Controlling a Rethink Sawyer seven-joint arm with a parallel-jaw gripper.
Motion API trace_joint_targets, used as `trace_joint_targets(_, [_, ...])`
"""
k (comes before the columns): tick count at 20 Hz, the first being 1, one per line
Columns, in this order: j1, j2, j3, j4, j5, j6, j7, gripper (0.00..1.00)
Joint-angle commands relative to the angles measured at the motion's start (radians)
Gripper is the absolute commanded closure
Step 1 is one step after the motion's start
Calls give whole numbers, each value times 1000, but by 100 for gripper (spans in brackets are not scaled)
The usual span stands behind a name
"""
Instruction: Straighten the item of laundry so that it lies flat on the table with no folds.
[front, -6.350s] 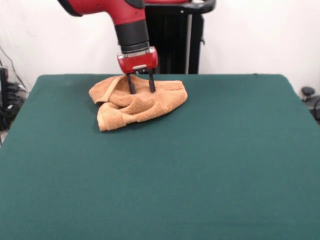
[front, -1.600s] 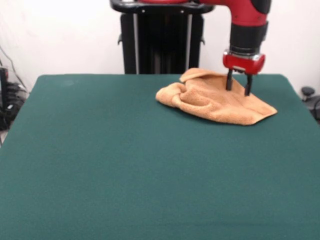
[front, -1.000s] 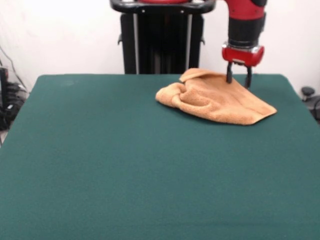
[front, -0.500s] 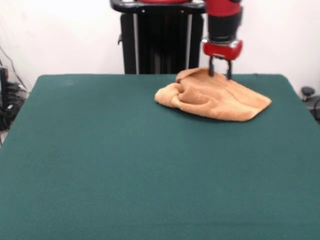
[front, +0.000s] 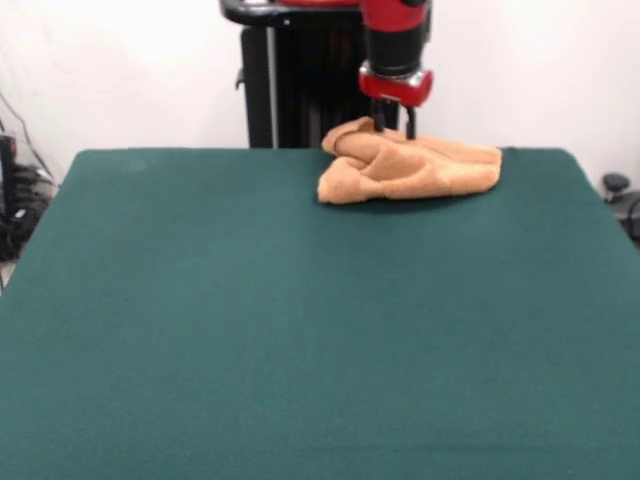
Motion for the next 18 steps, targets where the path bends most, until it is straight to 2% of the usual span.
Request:
trace_joint_targets(1, [38,95,-39,-158,-34,-56,93,0])
trace_joint_targets(14, [64,116,-70,-195,-61,-60,121,0])
trace_joint_targets(18, [84,62,-87,-181,-47,-22,110,0])
